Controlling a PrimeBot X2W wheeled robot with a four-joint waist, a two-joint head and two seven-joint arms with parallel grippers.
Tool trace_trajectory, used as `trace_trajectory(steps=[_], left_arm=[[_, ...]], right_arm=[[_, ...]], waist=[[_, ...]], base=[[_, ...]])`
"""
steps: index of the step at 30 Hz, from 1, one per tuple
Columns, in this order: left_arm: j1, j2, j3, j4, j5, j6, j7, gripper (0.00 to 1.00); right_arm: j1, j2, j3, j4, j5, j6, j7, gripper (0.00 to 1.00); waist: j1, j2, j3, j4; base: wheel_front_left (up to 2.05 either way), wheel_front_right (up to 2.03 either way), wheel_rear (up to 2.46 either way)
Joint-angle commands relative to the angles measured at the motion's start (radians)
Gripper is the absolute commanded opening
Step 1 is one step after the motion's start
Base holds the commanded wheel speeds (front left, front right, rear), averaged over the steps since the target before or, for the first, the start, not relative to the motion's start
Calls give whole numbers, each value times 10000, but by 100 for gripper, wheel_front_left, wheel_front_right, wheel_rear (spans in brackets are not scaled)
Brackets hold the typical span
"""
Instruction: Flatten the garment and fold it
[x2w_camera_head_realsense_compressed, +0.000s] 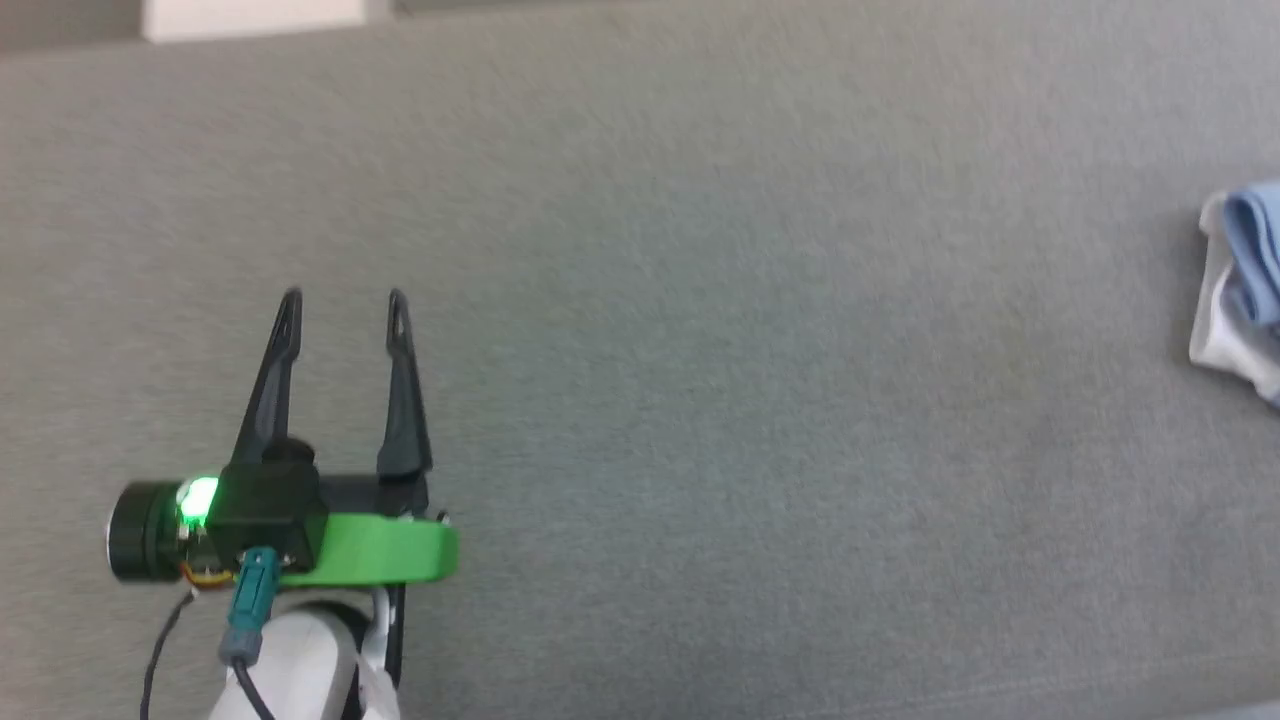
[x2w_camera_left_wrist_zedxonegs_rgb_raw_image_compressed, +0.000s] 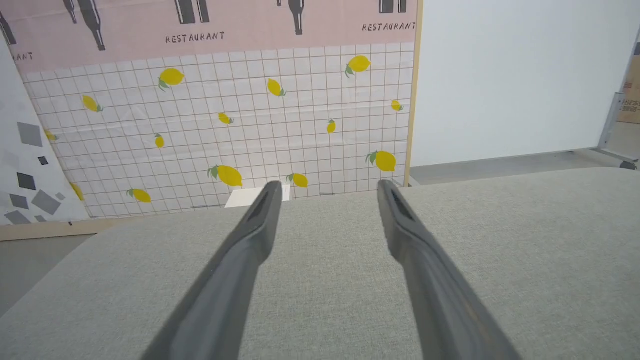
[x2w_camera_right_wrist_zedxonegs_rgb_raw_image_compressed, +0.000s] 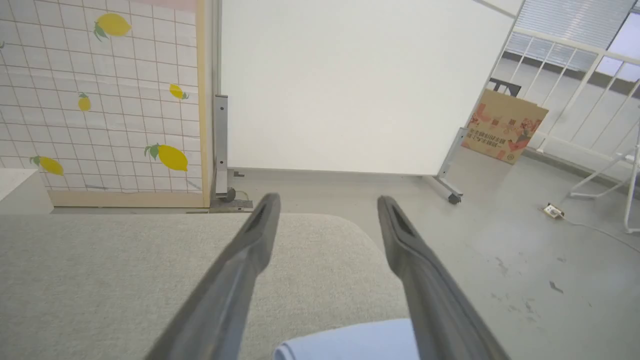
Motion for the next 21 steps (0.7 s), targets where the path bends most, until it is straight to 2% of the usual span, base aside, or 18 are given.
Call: trace_trajectory(steps=[1, 7, 11, 15, 21], left_arm=[[209, -31, 77, 100, -183, 4, -90, 100], [537, -288, 159, 472, -702, -147, -251, 100], [685, -360, 94, 888, -778, -290, -321, 100], [1061, -525, 190, 1215, -950, -321, -367, 100], [1752, -729, 318, 1219, -945, -446, -390, 100]], right_arm=[[619, 355, 62, -598, 209, -17, -8, 100], [2891, 1529, 61, -3358, 532, -17, 667, 100], [4290, 2296, -33, -4931, 233, -17, 864, 100], [5474, 3034, -58, -5960, -262, -17, 760, 100], [6983, 3732, -101, -6837, -882, -17, 518, 100]], waist=[[1, -1, -1337, 893], [1, -1, -1953, 1209], [1, -1, -2234, 1316], [1, -1, -2532, 1310], [1, -1, -2794, 1404]], base=[[0, 0, 0], [0, 0, 0], [0, 0, 0], [0, 0, 0], [0, 0, 0]])
